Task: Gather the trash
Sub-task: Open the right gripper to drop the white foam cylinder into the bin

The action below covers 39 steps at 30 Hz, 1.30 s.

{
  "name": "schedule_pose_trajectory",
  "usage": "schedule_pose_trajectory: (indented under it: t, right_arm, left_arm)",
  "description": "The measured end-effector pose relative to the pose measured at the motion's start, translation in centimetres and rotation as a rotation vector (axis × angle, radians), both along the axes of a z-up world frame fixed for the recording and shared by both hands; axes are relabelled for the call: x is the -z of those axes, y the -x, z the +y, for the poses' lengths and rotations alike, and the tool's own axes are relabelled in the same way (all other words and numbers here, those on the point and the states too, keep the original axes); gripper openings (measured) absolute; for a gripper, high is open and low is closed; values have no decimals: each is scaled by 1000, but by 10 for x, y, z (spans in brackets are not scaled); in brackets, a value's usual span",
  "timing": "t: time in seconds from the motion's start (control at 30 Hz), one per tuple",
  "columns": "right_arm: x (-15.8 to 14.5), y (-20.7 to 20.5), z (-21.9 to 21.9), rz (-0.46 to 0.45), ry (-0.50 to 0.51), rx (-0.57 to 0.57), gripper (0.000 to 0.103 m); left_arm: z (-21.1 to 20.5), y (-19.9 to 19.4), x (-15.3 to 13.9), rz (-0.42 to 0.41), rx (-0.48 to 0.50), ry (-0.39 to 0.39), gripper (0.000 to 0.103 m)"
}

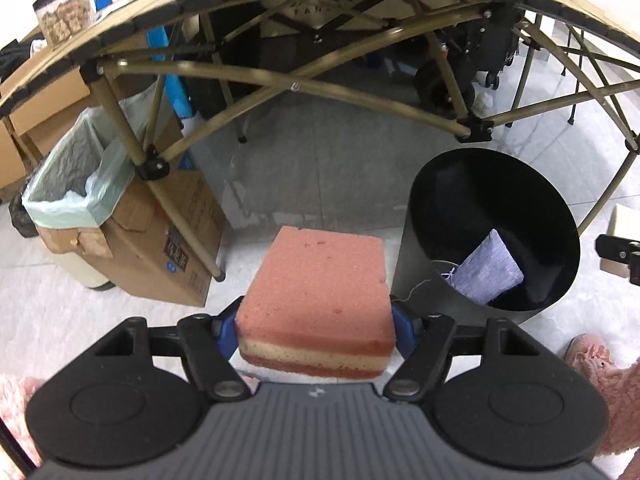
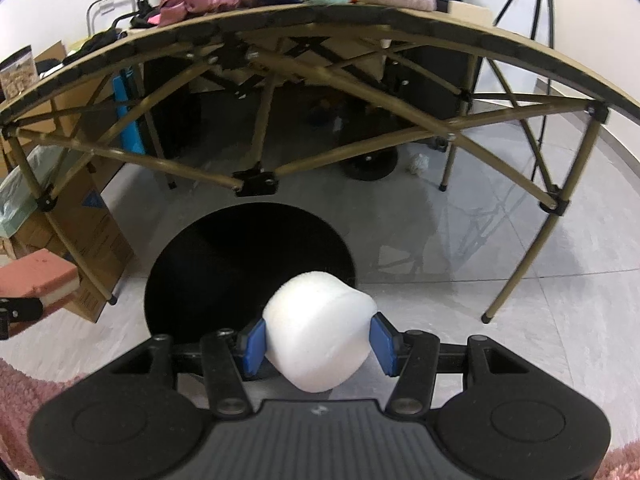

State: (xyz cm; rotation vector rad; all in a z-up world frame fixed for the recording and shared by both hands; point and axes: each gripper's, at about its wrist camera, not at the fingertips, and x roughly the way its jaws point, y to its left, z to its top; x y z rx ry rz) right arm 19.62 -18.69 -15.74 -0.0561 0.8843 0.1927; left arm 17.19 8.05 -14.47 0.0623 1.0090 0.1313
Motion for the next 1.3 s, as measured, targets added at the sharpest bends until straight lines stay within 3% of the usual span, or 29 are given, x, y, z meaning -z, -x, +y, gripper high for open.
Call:
schedule_pose_trajectory:
  t: [0.8,0.87,0.9,0.93,1.0,1.1,1.3]
  right_arm:
    - [17,-45,63,88,-1,-64,55]
    - [18,-46,63,92,-15,-50,61]
    - [18,-47,62,92,-20,-42,69]
    - [18,-48,61,93,-20,-33,84]
    - [18,-49,60,92,-14,-13,97]
    - [19,-51,58,93,-14,4,103]
    - [21,-50,60,107,-10,-1,103]
  left_arm:
    - [13,-10,14,71,-45,12,72]
    - [14,-10,14,72,-46,13,72]
    - [14,-10,14,72,-46,13,72]
    - [13,-10,14,72,-46,11,72]
    - [13,-10,15,73,-46,10,72]
    - [13,-10,15,73,-46,10,72]
    - [13,-10,15,74,-46,8,72]
